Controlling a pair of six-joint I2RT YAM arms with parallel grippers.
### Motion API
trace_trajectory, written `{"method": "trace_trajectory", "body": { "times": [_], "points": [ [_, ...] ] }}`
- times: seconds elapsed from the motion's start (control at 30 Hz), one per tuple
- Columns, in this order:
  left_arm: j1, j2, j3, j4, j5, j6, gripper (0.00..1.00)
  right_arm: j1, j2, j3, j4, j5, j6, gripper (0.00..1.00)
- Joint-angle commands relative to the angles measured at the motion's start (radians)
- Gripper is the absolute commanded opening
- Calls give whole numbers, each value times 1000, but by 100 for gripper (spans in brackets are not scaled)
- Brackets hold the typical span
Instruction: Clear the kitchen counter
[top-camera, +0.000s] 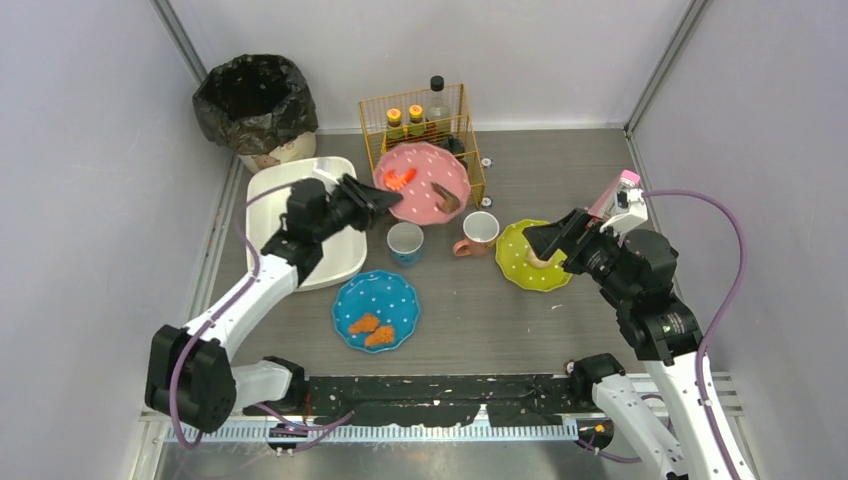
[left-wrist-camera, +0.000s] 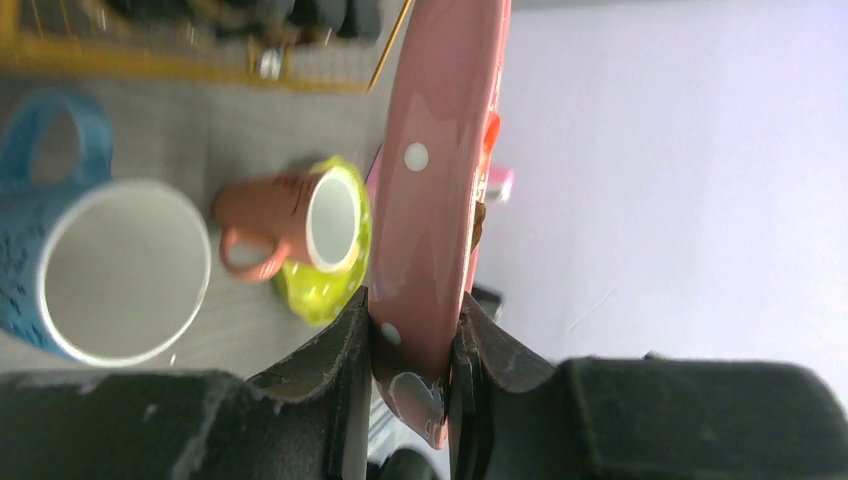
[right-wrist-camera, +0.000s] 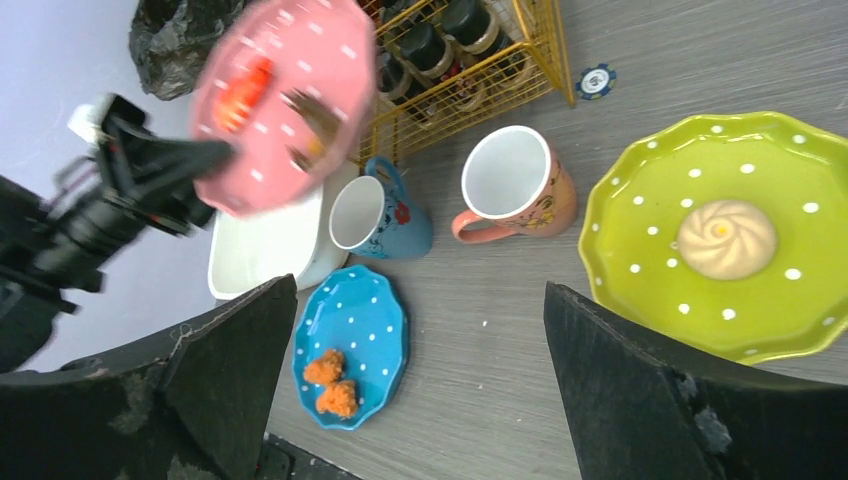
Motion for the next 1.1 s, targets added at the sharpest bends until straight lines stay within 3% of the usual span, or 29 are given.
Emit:
{"method": "trace_trajectory", "body": {
  "times": [0.0,0.23,0.5,0.73,1.07],
  "points": [
    [147,-93,195,112,59,-66,0,-1,-11,47,-12,80,-86,100],
    [407,-75,378,-5,55,-84,0,0,-10,75,-46,138,-155,97],
    [677,51,624,-126,-87,-44,0,0,8,94,-65,170,-201,95],
    [705,300,979,-290,-288,171,0,-1,24,104,-80,221,-215,95],
    [704,635,1390,-376,-549,561,0,1,65,133,-119,256,-234,95]
  ]
}}
